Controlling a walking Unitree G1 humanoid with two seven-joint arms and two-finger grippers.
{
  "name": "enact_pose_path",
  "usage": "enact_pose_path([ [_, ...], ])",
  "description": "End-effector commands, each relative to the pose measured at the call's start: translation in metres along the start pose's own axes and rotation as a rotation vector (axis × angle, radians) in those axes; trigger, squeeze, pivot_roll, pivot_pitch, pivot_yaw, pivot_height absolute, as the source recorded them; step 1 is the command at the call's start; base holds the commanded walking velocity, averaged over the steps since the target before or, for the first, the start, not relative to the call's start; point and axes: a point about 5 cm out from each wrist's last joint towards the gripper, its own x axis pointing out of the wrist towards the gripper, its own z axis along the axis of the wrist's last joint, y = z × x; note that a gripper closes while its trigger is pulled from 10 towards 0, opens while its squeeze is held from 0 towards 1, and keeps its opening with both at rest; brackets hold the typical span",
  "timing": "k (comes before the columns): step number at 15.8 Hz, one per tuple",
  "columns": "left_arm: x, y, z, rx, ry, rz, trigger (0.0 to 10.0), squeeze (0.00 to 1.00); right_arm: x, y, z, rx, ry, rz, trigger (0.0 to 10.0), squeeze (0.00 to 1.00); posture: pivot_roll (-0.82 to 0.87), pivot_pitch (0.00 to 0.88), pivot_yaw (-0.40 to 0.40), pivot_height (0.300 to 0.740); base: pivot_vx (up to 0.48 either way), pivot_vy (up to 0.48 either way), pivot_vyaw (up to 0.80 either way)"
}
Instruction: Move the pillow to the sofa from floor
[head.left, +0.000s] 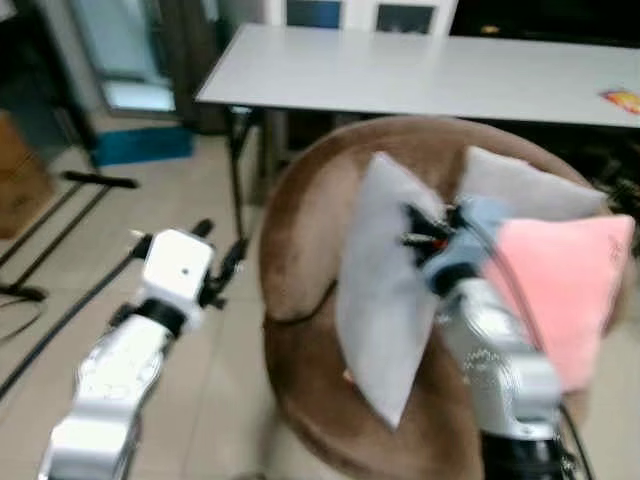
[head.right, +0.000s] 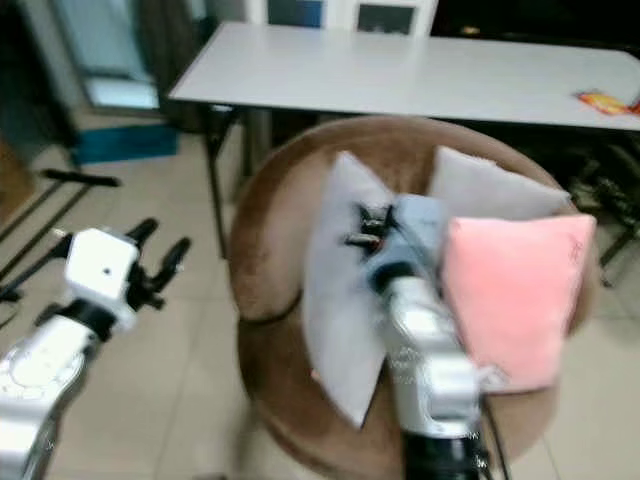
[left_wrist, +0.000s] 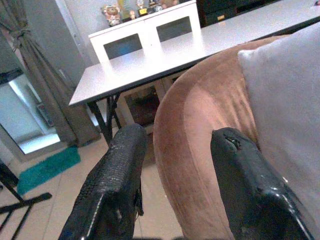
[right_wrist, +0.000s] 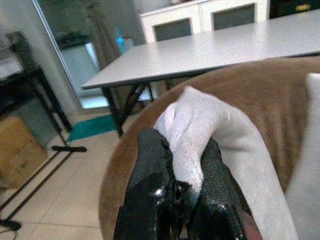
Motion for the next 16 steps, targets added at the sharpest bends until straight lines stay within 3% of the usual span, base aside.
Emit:
enact_pose_path([
  [1,0.002,-0.005,0.003,-0.006,-0.02,-0.031,10.0,0.0,-0.002,-0.005,0.013,-0.006,-0.072,-0.015,10.0,0.0,0.06,0.0,-0.026,0.74,0.304,0.0,0.0],
  [6,0.0,-0.006,0.001,0.015,-0.01,-0.046,10.0,0.0,-0.001,0.001,0.009,-0.012,-0.059,0.053,10.0,0.0,0.07,0.0,-0.029,0.74,0.177,0.0,0.0],
  [12,-0.013,-0.011,-0.01,0.051,0.072,-0.252,10.0,0.0,0.016,0.019,0.017,0.001,-0.075,0.167,10.0,0.0,0.08,0.0,-0.031,0.74,0.0,0.0,0.0],
  [14,-0.02,-0.014,-0.014,0.022,0.109,-0.36,10.0,0.0,0.038,0.032,0.025,0.076,-0.098,0.241,10.0,0.0,0.08,0.0,-0.027,0.74,0.0,0.0,0.0],
  [16,-0.024,-0.018,-0.014,0.005,0.128,-0.432,10.0,0.0,0.059,0.02,0.018,0.069,-0.08,0.224,10.0,0.0,0.09,0.0,-0.027,0.74,0.0,0.0,0.0],
])
